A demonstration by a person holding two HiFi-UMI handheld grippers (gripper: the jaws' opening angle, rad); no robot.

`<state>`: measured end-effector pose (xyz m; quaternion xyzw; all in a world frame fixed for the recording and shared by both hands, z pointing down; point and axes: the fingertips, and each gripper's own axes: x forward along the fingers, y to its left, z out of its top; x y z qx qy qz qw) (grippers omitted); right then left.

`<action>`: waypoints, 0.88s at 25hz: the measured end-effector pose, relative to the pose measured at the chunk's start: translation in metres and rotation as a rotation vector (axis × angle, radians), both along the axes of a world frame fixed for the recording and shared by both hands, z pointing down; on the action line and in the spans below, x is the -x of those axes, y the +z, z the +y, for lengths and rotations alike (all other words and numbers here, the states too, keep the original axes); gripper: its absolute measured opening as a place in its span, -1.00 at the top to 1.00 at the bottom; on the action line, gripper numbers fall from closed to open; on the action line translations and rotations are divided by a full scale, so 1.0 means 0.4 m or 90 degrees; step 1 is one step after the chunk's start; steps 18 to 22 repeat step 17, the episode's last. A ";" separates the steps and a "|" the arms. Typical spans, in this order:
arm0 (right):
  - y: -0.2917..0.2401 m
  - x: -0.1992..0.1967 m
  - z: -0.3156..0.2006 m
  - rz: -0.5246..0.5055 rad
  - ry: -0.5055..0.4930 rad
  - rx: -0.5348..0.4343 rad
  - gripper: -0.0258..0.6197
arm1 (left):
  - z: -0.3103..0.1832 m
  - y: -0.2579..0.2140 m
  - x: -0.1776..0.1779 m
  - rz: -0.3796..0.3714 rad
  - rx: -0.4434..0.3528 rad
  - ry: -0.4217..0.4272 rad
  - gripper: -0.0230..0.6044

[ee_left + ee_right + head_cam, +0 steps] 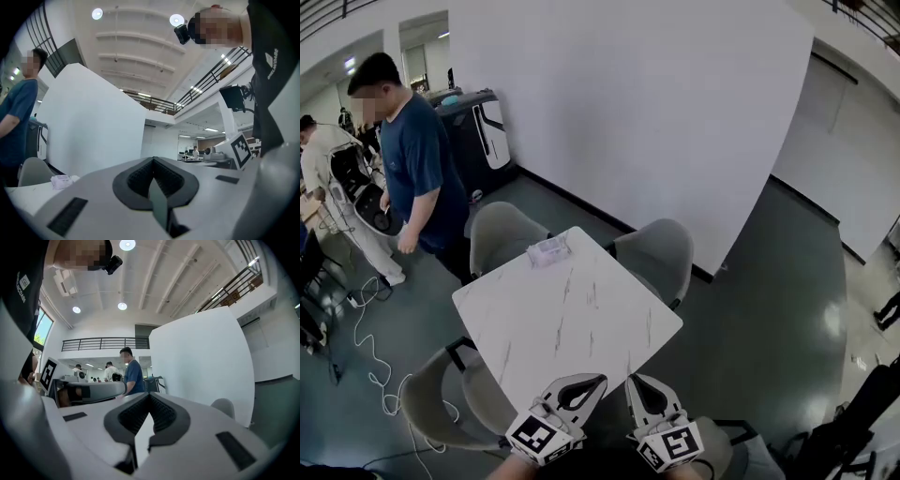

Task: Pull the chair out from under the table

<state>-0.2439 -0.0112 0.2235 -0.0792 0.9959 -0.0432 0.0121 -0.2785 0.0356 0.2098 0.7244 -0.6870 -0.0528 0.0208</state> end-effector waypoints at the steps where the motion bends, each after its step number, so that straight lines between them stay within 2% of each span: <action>1: 0.000 -0.003 0.003 -0.001 -0.001 0.000 0.88 | 0.003 -0.001 -0.005 -0.006 0.000 0.001 0.91; 10: 0.030 -0.022 0.002 -0.005 -0.003 0.024 0.88 | 0.002 0.007 -0.041 -0.048 0.016 -0.017 0.91; 17: 0.020 -0.017 0.007 0.001 -0.024 0.033 0.88 | 0.003 -0.001 -0.025 -0.008 0.037 -0.039 0.91; 22: 0.020 -0.017 0.007 0.001 -0.024 0.033 0.88 | 0.003 -0.001 -0.025 -0.008 0.037 -0.039 0.91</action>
